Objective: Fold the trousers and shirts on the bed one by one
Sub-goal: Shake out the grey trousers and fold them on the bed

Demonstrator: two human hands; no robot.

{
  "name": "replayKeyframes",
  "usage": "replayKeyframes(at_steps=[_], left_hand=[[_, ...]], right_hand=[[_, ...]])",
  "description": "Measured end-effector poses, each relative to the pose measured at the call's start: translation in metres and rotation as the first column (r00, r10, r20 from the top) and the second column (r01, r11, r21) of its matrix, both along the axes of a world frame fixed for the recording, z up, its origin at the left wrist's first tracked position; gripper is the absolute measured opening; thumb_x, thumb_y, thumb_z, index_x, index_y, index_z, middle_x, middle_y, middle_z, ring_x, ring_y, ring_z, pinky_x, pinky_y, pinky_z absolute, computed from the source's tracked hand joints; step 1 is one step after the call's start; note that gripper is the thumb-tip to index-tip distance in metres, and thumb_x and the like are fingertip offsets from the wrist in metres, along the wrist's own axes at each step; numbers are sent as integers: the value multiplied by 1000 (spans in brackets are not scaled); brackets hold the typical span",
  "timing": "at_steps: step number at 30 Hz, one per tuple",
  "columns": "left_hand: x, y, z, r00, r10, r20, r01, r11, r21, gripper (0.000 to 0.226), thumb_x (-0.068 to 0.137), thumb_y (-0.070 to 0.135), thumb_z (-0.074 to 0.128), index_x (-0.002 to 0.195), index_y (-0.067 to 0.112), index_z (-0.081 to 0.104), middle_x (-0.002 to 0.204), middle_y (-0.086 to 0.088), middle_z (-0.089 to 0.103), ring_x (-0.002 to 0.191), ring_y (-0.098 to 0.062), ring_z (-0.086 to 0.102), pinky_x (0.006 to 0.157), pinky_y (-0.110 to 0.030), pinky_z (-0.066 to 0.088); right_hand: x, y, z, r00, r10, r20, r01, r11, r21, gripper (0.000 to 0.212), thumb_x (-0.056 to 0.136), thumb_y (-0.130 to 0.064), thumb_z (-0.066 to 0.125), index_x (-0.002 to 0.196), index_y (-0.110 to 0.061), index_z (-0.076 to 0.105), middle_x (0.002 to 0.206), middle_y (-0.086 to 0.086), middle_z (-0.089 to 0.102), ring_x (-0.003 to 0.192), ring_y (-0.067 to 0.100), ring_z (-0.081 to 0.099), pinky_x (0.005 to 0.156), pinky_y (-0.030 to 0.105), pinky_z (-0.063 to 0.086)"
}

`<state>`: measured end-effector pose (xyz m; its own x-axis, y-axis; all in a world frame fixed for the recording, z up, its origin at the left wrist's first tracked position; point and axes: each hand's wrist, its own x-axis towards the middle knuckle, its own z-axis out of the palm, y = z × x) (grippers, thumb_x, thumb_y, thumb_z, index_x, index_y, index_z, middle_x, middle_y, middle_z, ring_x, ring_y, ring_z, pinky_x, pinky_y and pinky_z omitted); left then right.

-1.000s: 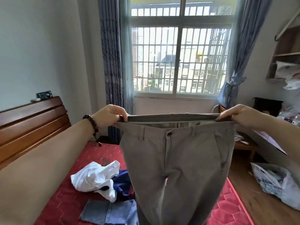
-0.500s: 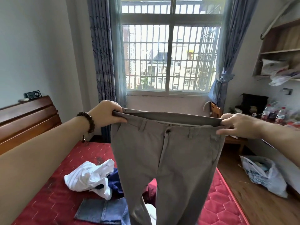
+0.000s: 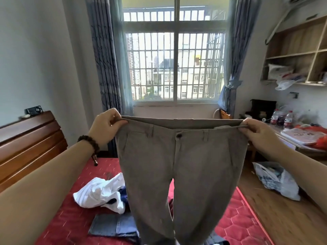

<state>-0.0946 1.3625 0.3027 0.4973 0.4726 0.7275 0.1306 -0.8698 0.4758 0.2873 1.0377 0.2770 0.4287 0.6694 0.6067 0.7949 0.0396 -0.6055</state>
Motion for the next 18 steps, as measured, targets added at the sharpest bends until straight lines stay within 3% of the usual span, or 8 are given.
replayKeyframes(at_steps=[2, 7, 9, 11, 13, 16, 18], left_hand=[[-13, -23, 1, 999, 21, 42, -22, 1000, 2, 28, 87, 20, 67, 70, 30, 48, 60, 15, 53, 55, -2, 43, 53, -12, 37], [-49, -102, 3, 988, 97, 119, -90, 994, -66, 21, 90, 15, 62, 78, 23, 48, 72, 2, 52, 69, -16, 47, 65, -35, 42], [-64, -140, -2, 982, 125, 143, -114, 990, -85, 15, 92, 15, 59, 82, 16, 48, 74, 1, 52, 70, -16, 47, 67, -31, 42], [-79, -181, -9, 971, 180, 160, -173, 983, -59, 12, 93, 14, 57, 84, 14, 49, 74, 1, 53, 67, -12, 45, 63, -11, 38], [-95, -220, -15, 959, 234, 161, -232, 972, -29, 10, 93, 11, 56, 86, 9, 50, 75, -2, 53, 68, -13, 45, 60, -2, 33], [-117, -266, -18, 950, 264, 166, -265, 964, -20, 9, 95, 11, 53, 87, 7, 49, 77, -1, 52, 67, -11, 42, 60, -1, 31], [-129, -288, -16, 945, 275, 178, -277, 961, -13, 9, 95, 12, 52, 88, 8, 49, 75, 3, 51, 66, -8, 41, 58, -10, 31]], right_hand=[[-14, -8, 2, 999, -32, -29, 34, 995, 89, 17, 93, -20, 53, 82, -30, 60, 73, -15, 61, 72, 13, 51, 64, 32, 38], [-60, -56, 7, 990, -138, 9, 134, 970, 202, 31, 93, -11, 49, 75, -36, 53, 70, -20, 56, 64, -4, 47, 59, 26, 32], [-79, -87, 5, 989, -145, 8, 140, 965, 224, 30, 93, -10, 51, 75, -34, 54, 71, -19, 58, 66, -4, 48, 60, 25, 34], [-95, -119, 3, 990, -141, 6, 136, 965, 224, 29, 93, -8, 52, 75, -31, 55, 74, -16, 60, 71, -1, 51, 63, 25, 36], [-111, -152, 2, 992, -127, 6, 123, 969, 215, 27, 92, -6, 54, 76, -28, 58, 76, -13, 62, 73, 2, 53, 66, 24, 39], [-138, -195, 6, 992, -118, 54, 106, 974, 198, 31, 92, -2, 52, 78, -29, 58, 75, -16, 61, 71, -7, 54, 62, 7, 37], [-154, -218, 10, 989, -124, 86, 105, 973, 204, 29, 92, 0, 49, 82, -26, 57, 75, -17, 59, 72, -13, 52, 60, 1, 35]])
